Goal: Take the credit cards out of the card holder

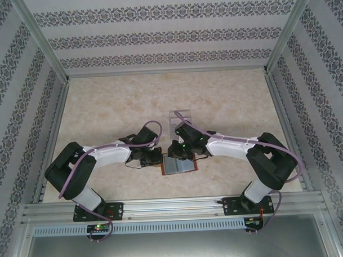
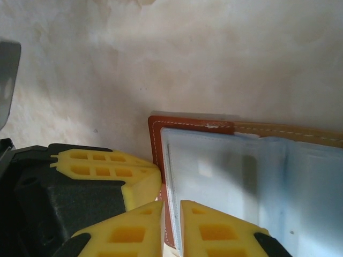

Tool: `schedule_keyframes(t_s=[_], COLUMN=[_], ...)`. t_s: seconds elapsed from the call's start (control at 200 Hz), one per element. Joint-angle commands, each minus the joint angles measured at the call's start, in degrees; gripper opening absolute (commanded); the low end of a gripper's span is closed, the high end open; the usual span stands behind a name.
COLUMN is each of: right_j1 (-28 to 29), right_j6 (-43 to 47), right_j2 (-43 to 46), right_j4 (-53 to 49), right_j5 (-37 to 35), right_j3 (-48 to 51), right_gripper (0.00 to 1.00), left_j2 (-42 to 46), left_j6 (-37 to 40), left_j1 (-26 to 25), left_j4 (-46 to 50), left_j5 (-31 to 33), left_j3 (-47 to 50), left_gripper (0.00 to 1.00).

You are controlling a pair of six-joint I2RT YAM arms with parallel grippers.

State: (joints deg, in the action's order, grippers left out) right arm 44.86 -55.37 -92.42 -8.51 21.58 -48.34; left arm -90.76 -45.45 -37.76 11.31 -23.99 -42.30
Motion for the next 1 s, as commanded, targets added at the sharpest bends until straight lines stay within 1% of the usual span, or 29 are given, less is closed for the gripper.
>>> schedule_keyframes(t_s=[0.0,0.225,0.6,0.814,0.994], right_j1=[1.05,1.73,2.46,2.95,3.43], right_j6=[0.1,-0.39,-0.72,0.97,2.67], right_j2=[-1.76,-4.19,-6.69,-6.42,-6.56], right_j4=[-1.71,-2.02,-5.12,-11.87,-18.01], right_j5=[1.27,2.39,2.43,-2.54,-6.37], right_j3=[-2.37,-3.07,-4.13,-5.92,-8.21], right_gripper=[0.2,0.23,0.22,0.24,0.32], left_j2=[0.34,0.32,0.28,0.23,0.23], left_j6=[0.11,0.34,0.61,0.67,0.78], left_j1=[0.49,0.58,0.67,0.75,0.93], left_j4=[0.47,0.51,0.4,0.21,0.24], left_j5=[0.18,0.02,0.01,-0.02,-0.15], left_j3=[1.33,1.31,1.4,1.64,1.63], left_gripper=[0.03,0.03,0.02,0.02,0.02])
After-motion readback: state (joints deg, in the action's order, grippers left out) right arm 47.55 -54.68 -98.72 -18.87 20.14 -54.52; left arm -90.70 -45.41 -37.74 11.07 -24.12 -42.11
